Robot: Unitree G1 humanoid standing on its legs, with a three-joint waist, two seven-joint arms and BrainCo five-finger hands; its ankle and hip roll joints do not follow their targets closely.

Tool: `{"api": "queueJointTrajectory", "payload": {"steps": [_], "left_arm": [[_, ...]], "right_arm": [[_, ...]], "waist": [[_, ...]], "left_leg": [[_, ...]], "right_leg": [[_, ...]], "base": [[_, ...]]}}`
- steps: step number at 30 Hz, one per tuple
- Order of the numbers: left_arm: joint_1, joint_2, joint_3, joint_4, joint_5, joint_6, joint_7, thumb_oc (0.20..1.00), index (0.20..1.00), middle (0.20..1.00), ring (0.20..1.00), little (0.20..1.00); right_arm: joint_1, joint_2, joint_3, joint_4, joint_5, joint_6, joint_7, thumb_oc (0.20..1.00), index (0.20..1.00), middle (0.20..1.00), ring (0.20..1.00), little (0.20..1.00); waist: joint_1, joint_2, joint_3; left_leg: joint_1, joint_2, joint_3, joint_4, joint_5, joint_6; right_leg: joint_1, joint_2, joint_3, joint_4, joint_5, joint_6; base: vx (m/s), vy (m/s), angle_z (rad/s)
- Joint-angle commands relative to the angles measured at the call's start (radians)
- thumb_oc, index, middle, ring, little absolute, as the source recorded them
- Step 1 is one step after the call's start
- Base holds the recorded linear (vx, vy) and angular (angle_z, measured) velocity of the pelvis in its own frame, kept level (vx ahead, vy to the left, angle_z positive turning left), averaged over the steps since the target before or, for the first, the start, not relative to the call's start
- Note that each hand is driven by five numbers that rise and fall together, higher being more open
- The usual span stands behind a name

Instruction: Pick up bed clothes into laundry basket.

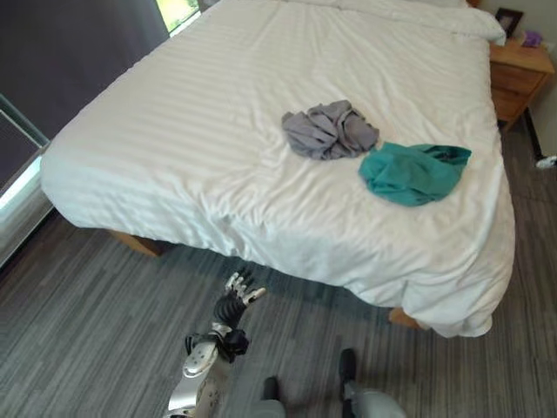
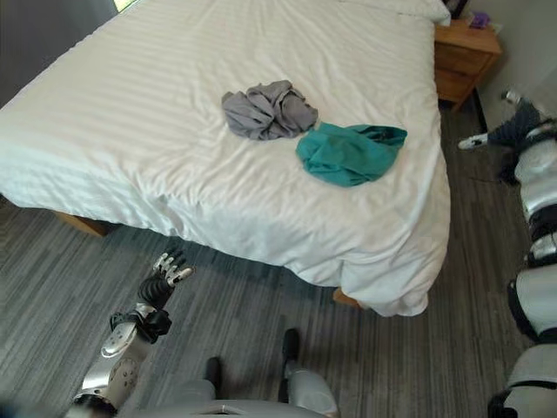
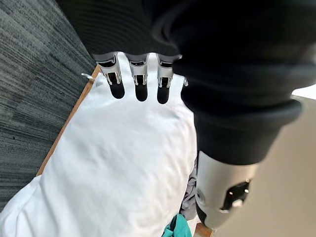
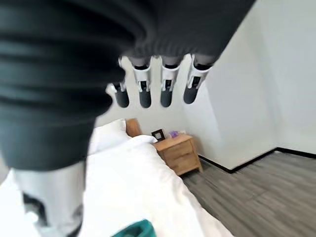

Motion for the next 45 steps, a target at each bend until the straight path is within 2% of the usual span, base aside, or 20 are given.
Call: {"api": "queueJointTrajectory", "payload": {"steps": [1,3,10,13,15,16,19,20,22,28,34,43,45], "left_arm": [[-0.045,0.064,0.011,-0.046,-0.017,-0.031,-0.004,1.000,1.000,1.000,1.000,1.000],[-0.042,0.056,0.010,-0.030,-0.009,-0.030,0.000,1.000,1.000,1.000,1.000,1.000],[-0.063,0.064,0.006,-0.031,-0.005,-0.047,0.009,1.000,1.000,1.000,1.000,1.000],[-0.094,0.082,-0.013,-0.041,-0.014,-0.060,0.014,1.000,1.000,1.000,1.000,1.000],[-0.114,0.095,-0.020,-0.047,-0.015,-0.067,0.026,1.000,1.000,1.000,1.000,1.000],[-0.115,0.093,-0.020,-0.046,-0.015,-0.067,0.026,1.000,1.000,1.000,1.000,1.000],[-0.136,0.098,-0.010,-0.057,-0.009,-0.083,0.050,1.000,1.000,1.000,1.000,1.000],[-0.137,0.096,-0.011,-0.056,-0.009,-0.083,0.050,1.000,1.000,1.000,1.000,1.000],[-0.153,0.085,-0.002,-0.033,0.002,-0.092,0.073,1.000,1.000,1.000,1.000,1.000],[-0.134,0.091,0.024,-0.042,0.012,-0.100,0.092,1.000,1.000,1.000,1.000,1.000],[-0.143,0.080,0.038,-0.037,0.004,-0.104,0.109,1.000,1.000,1.000,1.000,1.000],[-0.170,0.085,0.047,-0.024,-0.023,-0.111,0.121,1.000,1.000,1.000,1.000,1.000],[-0.161,0.081,0.049,-0.022,-0.033,-0.108,0.119,1.000,1.000,1.000,1.000,1.000]], "right_arm": [[-0.130,-0.028,0.082,0.052,-0.102,0.016,-0.049,1.000,1.000,1.000,1.000,1.000],[-0.140,-0.002,0.111,0.020,-0.130,0.012,-0.039,1.000,1.000,1.000,1.000,1.000],[-0.146,0.000,0.132,-0.091,-0.133,-0.010,-0.069,1.000,1.000,1.000,1.000,1.000],[-0.207,-0.011,0.165,-0.025,-0.102,-0.019,-0.080,1.000,1.000,1.000,1.000,1.000],[-0.275,-0.031,0.203,0.037,-0.060,-0.026,-0.074,1.000,1.000,1.000,1.000,1.000],[-0.280,-0.030,0.208,0.039,-0.059,-0.028,-0.073,1.000,1.000,1.000,1.000,1.000],[-0.388,-0.117,0.276,0.079,0.035,-0.042,-0.070,1.000,1.000,1.000,1.000,1.000],[-0.393,-0.117,0.281,0.081,0.036,-0.043,-0.070,1.000,1.000,1.000,1.000,1.000],[-0.446,-0.181,0.300,0.111,0.111,-0.045,-0.073,1.000,1.000,1.000,1.000,1.000],[-0.527,-0.241,0.343,0.141,0.191,-0.055,-0.086,1.000,1.000,1.000,1.000,1.000],[-0.542,-0.219,0.355,0.120,0.236,-0.057,-0.076,1.000,1.000,1.000,1.000,1.000],[-0.579,-0.183,0.373,0.161,0.287,-0.038,-0.034,1.000,1.000,1.000,1.000,1.000],[-0.583,-0.174,0.374,0.184,0.294,-0.030,-0.017,1.000,1.000,1.000,1.000,1.000]], "waist": [[0.017,-0.029,0.042],[0.016,-0.030,0.048],[0.019,-0.028,0.078],[0.029,-0.029,0.099],[0.041,-0.049,0.135],[0.040,-0.048,0.133],[0.044,-0.080,0.177],[0.042,-0.079,0.173],[0.043,-0.094,0.208],[0.051,-0.108,0.245],[0.051,-0.110,0.265],[0.057,-0.102,0.268],[0.065,-0.091,0.269]], "left_leg": [[-0.038,0.026,-0.007,-0.001,0.067,-0.028],[-0.052,0.030,-0.005,-0.001,0.071,-0.029],[-0.101,0.021,-0.010,-0.001,0.078,-0.028],[-0.168,0.017,-0.026,-0.001,0.095,-0.032],[-0.238,0.021,-0.040,-0.001,0.114,-0.044],[-0.242,0.021,-0.040,-0.001,0.114,-0.044],[-0.371,0.037,-0.062,-0.001,0.141,-0.067],[-0.376,0.037,-0.063,-0.001,0.142,-0.067],[-0.454,0.041,-0.082,-0.001,0.162,-0.083],[-0.560,0.048,-0.121,-0.001,0.180,-0.098],[-0.612,0.066,-0.135,-0.001,0.190,-0.103],[-0.634,0.062,-0.134,-0.001,0.192,-0.110],[-0.631,0.058,-0.132,-0.001,0.193,-0.110]], "right_leg": [[0.058,-0.048,0.018,0.018,-0.076,0.068],[0.044,-0.045,0.018,0.018,-0.072,0.068],[-0.011,-0.044,0.031,0.018,-0.057,0.069],[-0.073,-0.047,0.027,0.018,-0.041,0.073],[-0.139,-0.041,0.026,0.018,-0.024,0.078],[-0.143,-0.041,0.026,0.018,-0.024,0.078],[-0.253,-0.031,0.021,0.018,-0.005,0.090],[-0.257,-0.031,0.020,0.018,-0.004,0.090],[-0.319,-0.028,0.012,0.018,0.006,0.094],[-0.410,-0.015,-0.003,0.018,0.020,0.094],[-0.468,-0.002,0.000,0.018,0.025,0.087],[-0.505,-0.005,-0.005,0.018,0.031,0.089],[-0.505,-0.008,-0.005,0.018,0.032,0.088]], "base": [[0.00,-0.005,0.12],[0.00,-0.001,0.02],[-0.04,-0.002,-0.04],[-0.09,-0.026,0.03],[-0.08,-0.051,0.14],[-0.10,-0.051,0.05],[-0.10,-0.074,0.11],[-0.06,-0.059,0.16],[-0.05,-0.070,0.22],[0.00,-0.061,0.16],[0.03,-0.050,0.04],[0.00,-0.005,-0.01],[0.01,-0.002,-0.05]]}}
